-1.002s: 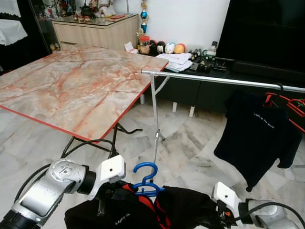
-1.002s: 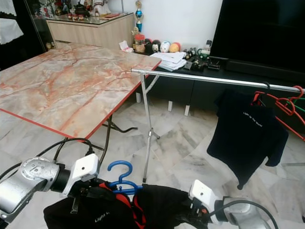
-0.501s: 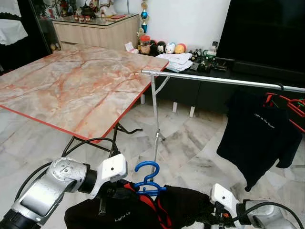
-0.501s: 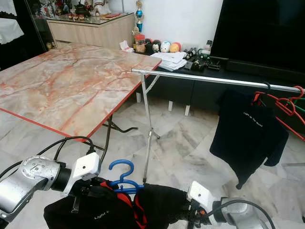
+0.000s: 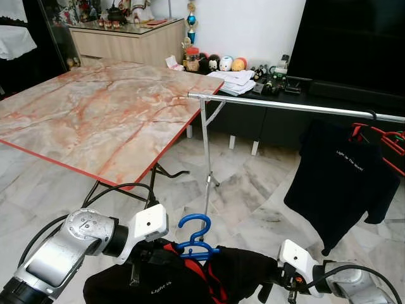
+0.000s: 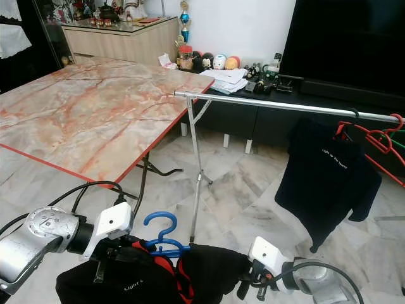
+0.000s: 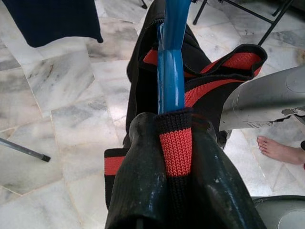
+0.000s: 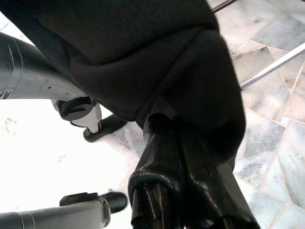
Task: Hang hanger
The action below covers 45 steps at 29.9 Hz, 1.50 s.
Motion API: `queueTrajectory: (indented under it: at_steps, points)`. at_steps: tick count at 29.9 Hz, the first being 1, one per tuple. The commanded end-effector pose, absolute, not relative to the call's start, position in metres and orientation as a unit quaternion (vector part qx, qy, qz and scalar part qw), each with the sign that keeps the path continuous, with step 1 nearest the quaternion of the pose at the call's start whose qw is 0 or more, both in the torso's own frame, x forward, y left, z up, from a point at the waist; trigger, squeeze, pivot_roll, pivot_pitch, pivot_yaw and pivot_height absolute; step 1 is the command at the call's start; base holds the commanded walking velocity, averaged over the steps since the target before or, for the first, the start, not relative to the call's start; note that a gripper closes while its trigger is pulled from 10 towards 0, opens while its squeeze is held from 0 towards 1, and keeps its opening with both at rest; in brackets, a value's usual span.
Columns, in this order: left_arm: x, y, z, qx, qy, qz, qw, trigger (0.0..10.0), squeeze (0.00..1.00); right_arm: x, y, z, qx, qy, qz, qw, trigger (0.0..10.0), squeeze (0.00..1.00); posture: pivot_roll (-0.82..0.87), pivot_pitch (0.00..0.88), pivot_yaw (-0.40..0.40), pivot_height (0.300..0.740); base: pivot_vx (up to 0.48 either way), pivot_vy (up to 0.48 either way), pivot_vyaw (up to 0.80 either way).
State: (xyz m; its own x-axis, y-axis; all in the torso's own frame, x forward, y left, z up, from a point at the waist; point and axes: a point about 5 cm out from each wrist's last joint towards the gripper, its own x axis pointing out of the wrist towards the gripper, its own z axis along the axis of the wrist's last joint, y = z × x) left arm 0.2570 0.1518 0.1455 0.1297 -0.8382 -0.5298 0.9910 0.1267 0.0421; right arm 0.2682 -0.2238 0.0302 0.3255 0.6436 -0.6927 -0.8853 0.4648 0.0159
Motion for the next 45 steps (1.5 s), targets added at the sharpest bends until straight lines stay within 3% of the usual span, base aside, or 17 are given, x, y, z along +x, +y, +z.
queueTrajectory:
  at_steps: [1,18,28,36,45]
  points:
    - [0.258,0.148,0.16,0.205,0.167,-0.637,0.724,0.0,0.0,0.273,-0.221,0.034,-0.186,0.311,0.484,0.797,0.0,0.0,0.13,0.0,0.007,0.74,0.0,0.0,0.0]
    - [0.257,0.149,0.156,0.206,0.176,-0.638,0.721,0.0,0.0,0.273,-0.218,0.033,-0.195,0.311,0.494,0.788,0.0,0.0,0.13,0.0,0.006,0.74,0.0,0.0,0.0]
    - [0.26,0.153,0.151,0.234,0.188,-0.626,0.72,0.0,0.0,0.281,-0.224,0.037,-0.264,0.293,0.471,0.789,0.0,0.0,0.13,0.0,0.006,0.74,0.0,0.0,0.0]
    - [0.26,0.153,0.151,0.234,0.189,-0.626,0.72,0.0,0.0,0.285,-0.217,0.043,-0.242,0.267,0.483,0.798,0.0,0.0,0.13,0.0,0.007,0.74,0.0,0.0,0.0]
    - [0.267,0.157,0.145,0.268,0.198,-0.6,0.727,0.0,0.0,0.285,-0.218,0.044,-0.255,0.271,0.49,0.788,0.0,0.0,0.13,0.0,0.007,0.74,0.0,0.0,0.0]
